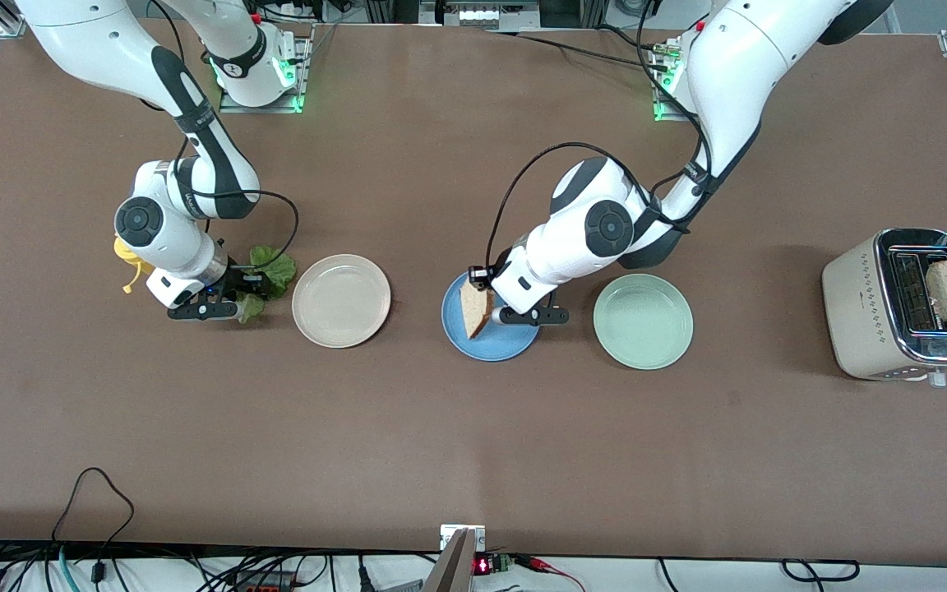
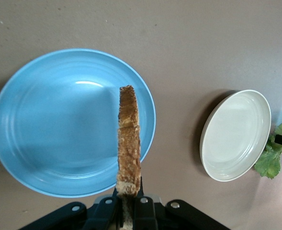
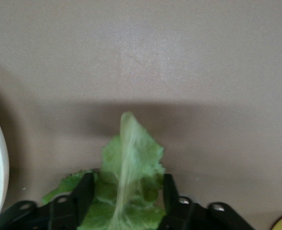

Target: Make sandwich in blue plate with both arms

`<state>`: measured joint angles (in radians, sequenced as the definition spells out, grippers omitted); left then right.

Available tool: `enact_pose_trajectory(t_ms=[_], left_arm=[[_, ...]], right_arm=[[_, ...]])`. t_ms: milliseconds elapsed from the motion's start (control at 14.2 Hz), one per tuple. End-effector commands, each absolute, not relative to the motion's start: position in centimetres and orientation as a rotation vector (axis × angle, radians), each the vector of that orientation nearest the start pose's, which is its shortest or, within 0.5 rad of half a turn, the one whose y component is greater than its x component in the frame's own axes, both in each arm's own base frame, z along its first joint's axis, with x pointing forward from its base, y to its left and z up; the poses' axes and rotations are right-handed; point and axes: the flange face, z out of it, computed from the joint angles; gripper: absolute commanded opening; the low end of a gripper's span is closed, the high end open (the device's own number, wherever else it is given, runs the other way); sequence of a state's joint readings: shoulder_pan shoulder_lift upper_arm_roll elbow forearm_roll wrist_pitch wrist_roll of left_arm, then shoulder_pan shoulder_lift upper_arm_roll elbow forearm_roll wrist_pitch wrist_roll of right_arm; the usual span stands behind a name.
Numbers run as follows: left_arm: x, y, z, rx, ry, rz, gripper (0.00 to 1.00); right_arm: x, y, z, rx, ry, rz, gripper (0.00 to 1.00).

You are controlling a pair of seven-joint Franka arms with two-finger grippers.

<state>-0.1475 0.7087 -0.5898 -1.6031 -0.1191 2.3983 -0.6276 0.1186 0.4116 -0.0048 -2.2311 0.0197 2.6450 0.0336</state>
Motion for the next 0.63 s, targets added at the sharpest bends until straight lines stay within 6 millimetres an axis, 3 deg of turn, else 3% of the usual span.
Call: enact_pose_trajectory(t_ms=[0, 70, 141, 281, 352, 563], left_arm=[[56.7, -43.0, 28.3, -3.602, -0.267, 0.266, 0.03], [56.7, -42.9, 28.0, -3.599, -0.262, 0.273, 0.09], [56.6, -42.9, 27.6, -3.598, -0.252, 0.281, 0.29], [57.0, -42.5, 27.4, -3.594, -0.261, 0.279, 0.93], [57.3, -41.9, 27.4, -3.589, -0.27, 0.286, 1.0], [58.2, -39.7, 26.7, -3.57, -0.314, 0.292, 1.0]], right_arm=[[54.4, 6.0, 18.4, -3.128, -0.106, 0.001, 0.16], [54.4, 6.0, 18.4, -3.128, -0.111, 0.001, 0.08], [54.4, 6.0, 18.4, -3.128, -0.111, -0.001, 0.06], [54.7, 6.1, 18.8, -3.127, -0.118, -0.011, 0.02], [54.9, 6.1, 19.2, -3.126, -0.121, -0.023, 0.0], [56.0, 6.3, 20.9, -3.126, -0.125, 0.023, 0.0]])
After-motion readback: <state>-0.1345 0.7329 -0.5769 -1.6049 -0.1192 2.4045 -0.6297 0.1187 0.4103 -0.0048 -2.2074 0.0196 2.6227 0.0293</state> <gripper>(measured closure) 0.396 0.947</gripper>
